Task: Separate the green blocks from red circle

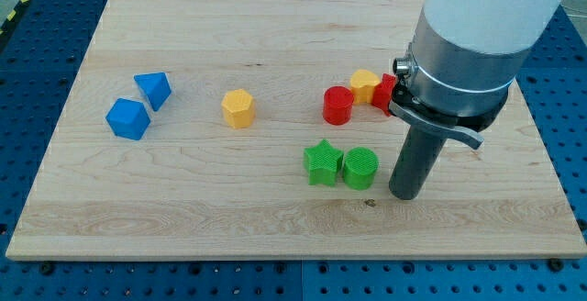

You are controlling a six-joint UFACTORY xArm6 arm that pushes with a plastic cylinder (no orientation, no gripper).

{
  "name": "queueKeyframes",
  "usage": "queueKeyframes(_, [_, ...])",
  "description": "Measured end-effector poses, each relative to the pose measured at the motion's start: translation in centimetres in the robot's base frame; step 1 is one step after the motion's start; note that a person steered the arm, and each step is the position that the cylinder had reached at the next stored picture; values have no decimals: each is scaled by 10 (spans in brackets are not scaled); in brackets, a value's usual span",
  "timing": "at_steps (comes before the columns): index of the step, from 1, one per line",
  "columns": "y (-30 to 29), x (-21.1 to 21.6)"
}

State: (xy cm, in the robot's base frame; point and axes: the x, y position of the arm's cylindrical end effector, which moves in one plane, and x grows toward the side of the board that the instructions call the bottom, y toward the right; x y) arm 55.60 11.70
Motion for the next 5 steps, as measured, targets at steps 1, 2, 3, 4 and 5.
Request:
queueKeyframes(1, [0,-2])
queueKeyframes(2, [0,-4])
queueKeyframes(3, [-5,-5])
queueKeyframes(4, [-11,-7])
queueKeyframes(5, [-24,-9])
